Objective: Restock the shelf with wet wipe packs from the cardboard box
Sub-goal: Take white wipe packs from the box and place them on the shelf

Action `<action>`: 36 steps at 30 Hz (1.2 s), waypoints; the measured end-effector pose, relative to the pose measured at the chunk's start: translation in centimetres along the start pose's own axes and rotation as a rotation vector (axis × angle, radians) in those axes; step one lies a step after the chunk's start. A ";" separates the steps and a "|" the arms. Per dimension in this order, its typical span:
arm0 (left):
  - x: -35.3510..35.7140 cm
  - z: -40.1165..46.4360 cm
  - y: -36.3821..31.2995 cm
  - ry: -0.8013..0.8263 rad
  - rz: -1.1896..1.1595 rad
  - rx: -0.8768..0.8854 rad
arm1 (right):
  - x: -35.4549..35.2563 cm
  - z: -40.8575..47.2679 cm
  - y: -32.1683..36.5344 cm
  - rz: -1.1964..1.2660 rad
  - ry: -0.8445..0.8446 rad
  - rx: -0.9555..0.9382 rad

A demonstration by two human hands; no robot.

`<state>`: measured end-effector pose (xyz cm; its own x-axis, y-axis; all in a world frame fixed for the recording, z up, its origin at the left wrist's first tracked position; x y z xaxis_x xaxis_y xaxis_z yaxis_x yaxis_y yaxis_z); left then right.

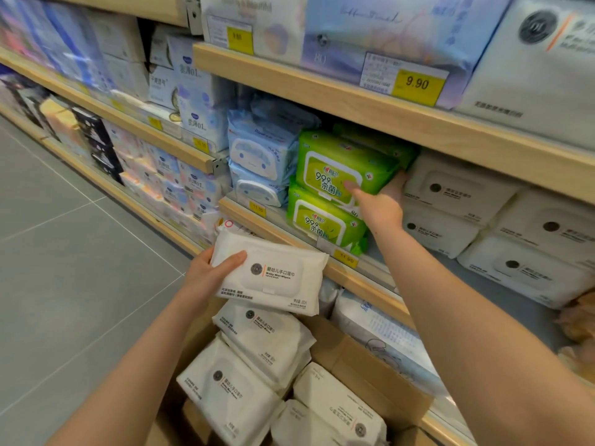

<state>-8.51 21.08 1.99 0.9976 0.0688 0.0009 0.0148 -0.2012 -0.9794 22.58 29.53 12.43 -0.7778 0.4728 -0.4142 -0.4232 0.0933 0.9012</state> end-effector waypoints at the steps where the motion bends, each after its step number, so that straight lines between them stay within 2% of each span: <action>1: -0.1 0.0 0.1 -0.006 0.003 -0.003 | 0.0 0.2 -0.1 0.002 0.010 0.006; 12: 2.0 -2.0 -0.1 0.046 0.001 -0.021 | -2.0 -1.1 -0.8 -0.024 0.105 0.033; 14: 2.7 -2.3 0.1 0.066 0.013 -0.031 | -3.4 -2.2 -0.3 0.014 0.049 -0.035; 17: 3.9 -2.7 0.1 0.089 0.015 -0.042 | -5.8 -5.1 0.7 -0.064 -0.078 -0.282; 18: 4.5 -2.9 -0.1 0.101 0.021 -0.044 | -5.9 -6.3 0.9 -0.100 -0.028 -0.353; 19: 5.2 -3.2 -0.4 0.114 0.030 -0.038 | -5.4 -7.6 0.8 -0.130 0.111 -0.402; 20: 5.9 -3.6 -0.7 0.131 0.038 -0.027 | -4.5 -9.0 0.4 -0.177 0.321 -0.411; 22: 7.4 -4.4 -1.4 0.183 0.057 -0.017 | -3.1 -11.6 -1.6 -0.321 0.733 -0.325; 23: 8.2 -4.7 -1.7 0.219 0.061 -0.013 | -3.2 -12.2 -2.7 -0.363 0.851 -0.257; 25: 9.8 -5.5 -1.9 0.285 0.051 -0.007 | -4.1 -12.5 -4.2 -0.360 0.969 -0.098; 27: 11.3 -6.3 -2.2 0.355 0.026 0.006 | -5.4 -12.9 -4.9 -0.353 1.046 -0.015; 31: 14.7 -7.7 -2.9 0.435 0.104 0.113 | -9.2 -13.0 -5.8 -0.333 0.976 -0.004; 36: 20.8 -7.7 -4.7 0.350 0.317 0.345 | -16.1 -10.6 -4.8 -0.402 0.735 -0.097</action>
<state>12.71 15.91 8.22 0.9134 -0.2816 -0.2939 -0.2523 0.1749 -0.9517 32.28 12.20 13.41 -0.6496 -0.2740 -0.7092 -0.7446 0.0407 0.6663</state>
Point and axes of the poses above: each hand's wrist, its own z-axis towards the middle knuckle, its own x-axis out of the palm, y = z × x, the point moved 6 cm from there along z, towards the middle knuckle, and after that the axes turned 4 degrees about z, right-handed, at the moved point
